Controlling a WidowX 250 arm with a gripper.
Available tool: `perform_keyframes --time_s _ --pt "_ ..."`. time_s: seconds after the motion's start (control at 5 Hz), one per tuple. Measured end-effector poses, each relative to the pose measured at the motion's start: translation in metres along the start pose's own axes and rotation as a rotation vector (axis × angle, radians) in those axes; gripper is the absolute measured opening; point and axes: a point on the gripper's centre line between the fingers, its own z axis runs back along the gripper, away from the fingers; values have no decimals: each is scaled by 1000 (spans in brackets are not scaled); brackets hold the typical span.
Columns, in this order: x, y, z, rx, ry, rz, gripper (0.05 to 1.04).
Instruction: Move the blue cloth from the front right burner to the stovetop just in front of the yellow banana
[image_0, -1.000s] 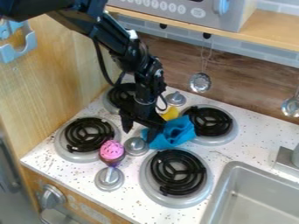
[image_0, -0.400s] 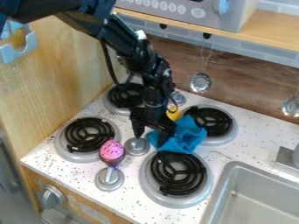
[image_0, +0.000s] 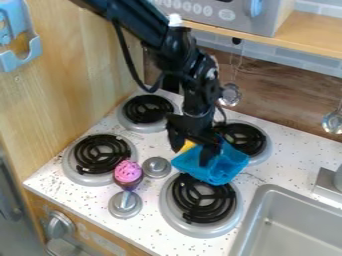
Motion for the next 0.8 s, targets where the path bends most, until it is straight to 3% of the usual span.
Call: perform_keyframes --time_s 0.2,0.4,0.6,0.8 --pt "-8 -20 -3 -2 11 -44 1000" --pt "-14 -32 6 26 -11 -78 1000" --pt "-39 -19 36 78 -51 -92 1000" --pt "-76 0 89 -7 -129 -126 1000"
